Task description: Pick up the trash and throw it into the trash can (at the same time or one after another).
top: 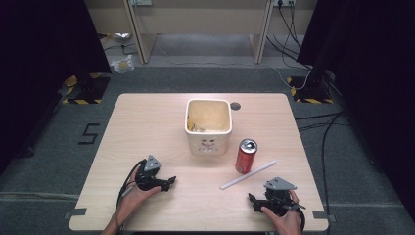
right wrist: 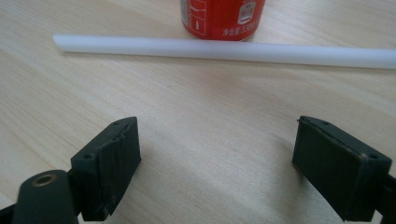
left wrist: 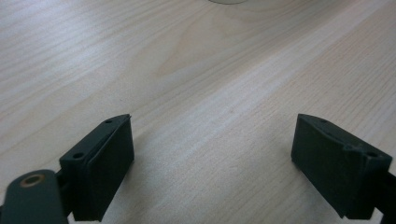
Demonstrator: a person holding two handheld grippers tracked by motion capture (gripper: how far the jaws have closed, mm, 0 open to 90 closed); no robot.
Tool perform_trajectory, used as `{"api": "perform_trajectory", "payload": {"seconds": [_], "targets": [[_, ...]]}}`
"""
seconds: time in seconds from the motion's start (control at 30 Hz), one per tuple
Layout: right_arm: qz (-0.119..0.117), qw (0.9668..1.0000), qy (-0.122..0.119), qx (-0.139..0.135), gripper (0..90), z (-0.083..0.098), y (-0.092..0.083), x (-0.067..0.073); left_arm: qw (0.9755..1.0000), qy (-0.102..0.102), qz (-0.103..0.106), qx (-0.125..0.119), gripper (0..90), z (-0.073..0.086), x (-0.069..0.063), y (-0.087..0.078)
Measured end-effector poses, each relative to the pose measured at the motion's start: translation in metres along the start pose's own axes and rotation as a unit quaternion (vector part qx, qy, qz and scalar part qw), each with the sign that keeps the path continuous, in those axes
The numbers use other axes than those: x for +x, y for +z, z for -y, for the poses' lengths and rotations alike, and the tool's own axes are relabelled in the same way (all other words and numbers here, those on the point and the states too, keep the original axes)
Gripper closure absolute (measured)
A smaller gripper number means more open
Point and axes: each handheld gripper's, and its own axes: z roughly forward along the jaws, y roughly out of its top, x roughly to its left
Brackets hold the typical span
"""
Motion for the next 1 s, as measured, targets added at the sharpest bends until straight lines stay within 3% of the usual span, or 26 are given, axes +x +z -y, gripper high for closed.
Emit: {"api": "perform_trajectory", "payload": {"seconds": [0.33, 1.0], "targets": [[0.018, 0.9993, -0.006, -0.031, 15.0, -0.01, -0.013, -0.001, 1.0, 0.0, 0.001, 0.001, 12.3, 0.0, 0.0, 0.0], [0.024, 0.9976, -0.017, -0.062, 15.0, -0.035, -0.019, 0.001, 1.0, 0.0, 0.001, 0.001, 12.1, 0.0, 0.0, 0.0]]}}
